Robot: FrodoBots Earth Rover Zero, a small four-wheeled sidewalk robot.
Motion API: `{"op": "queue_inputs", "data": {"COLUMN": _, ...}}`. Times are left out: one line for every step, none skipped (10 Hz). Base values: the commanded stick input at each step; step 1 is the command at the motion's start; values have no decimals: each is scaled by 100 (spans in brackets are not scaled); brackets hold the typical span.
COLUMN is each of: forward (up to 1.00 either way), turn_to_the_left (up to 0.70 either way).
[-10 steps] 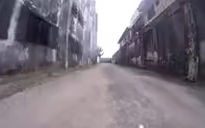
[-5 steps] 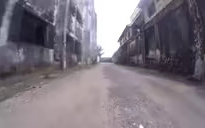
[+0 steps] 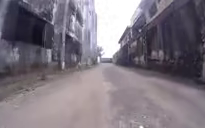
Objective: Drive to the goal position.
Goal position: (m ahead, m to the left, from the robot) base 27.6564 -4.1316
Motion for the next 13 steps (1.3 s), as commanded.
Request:
{"op": "queue_inputs", "data": {"forward": 50, "turn_to_the_left": 0}}
{"op": "queue_inputs", "data": {"forward": 50, "turn_to_the_left": 0}}
{"op": "queue_inputs", "data": {"forward": 50, "turn_to_the_left": 0}}
{"op": "queue_inputs", "data": {"forward": 50, "turn_to_the_left": 0}}
{"op": "queue_inputs", "data": {"forward": 50, "turn_to_the_left": 0}}
{"op": "queue_inputs", "data": {"forward": 50, "turn_to_the_left": 0}}
{"op": "queue_inputs", "data": {"forward": 50, "turn_to_the_left": 0}}
{"op": "queue_inputs", "data": {"forward": 50, "turn_to_the_left": 0}}
{"op": "queue_inputs", "data": {"forward": 50, "turn_to_the_left": 0}}
{"op": "queue_inputs", "data": {"forward": 50, "turn_to_the_left": 0}}
{"op": "queue_inputs", "data": {"forward": 50, "turn_to_the_left": 0}}
{"op": "queue_inputs", "data": {"forward": 50, "turn_to_the_left": 0}}
{"op": "queue_inputs", "data": {"forward": 50, "turn_to_the_left": 0}}
